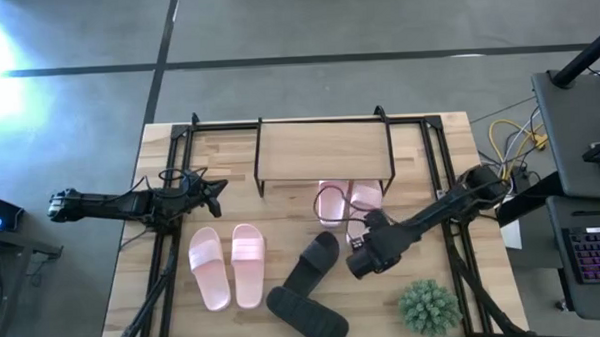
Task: Pick and place slides into the shelf
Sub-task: Adjust the pink slides under the shelf
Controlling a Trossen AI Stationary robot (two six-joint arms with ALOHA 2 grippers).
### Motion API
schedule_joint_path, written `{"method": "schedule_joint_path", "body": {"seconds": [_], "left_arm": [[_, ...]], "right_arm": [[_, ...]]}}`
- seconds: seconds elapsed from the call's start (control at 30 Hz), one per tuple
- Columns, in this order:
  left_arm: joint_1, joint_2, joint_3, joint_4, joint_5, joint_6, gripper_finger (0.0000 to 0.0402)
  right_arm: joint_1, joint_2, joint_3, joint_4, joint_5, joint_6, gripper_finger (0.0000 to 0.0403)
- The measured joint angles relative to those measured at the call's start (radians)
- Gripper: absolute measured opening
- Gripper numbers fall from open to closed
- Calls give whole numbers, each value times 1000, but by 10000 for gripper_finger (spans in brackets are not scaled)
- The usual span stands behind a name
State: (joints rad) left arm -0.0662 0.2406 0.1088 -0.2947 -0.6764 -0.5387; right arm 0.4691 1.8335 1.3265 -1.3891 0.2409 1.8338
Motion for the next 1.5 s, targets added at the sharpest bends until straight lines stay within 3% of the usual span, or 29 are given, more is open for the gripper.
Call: {"method": "schedule_joint_path", "body": {"seconds": [0.37, 0.67, 1.17, 1.5], "left_arm": [[0, 1, 0, 0, 0, 0, 0], [0, 1, 0, 0, -1, 0, 0], [0, 1, 0, 0, -3, 0, 0], [0, 1, 0, 0, -3, 0, 0]], "right_arm": [[-70, -5, -211, 34, -36, 116, 127], [-141, -6, -290, 205, -55, -49, 109], [-287, -6, -214, 231, 214, -300, 109], [-317, -8, -113, 167, 235, -430, 106]]}}
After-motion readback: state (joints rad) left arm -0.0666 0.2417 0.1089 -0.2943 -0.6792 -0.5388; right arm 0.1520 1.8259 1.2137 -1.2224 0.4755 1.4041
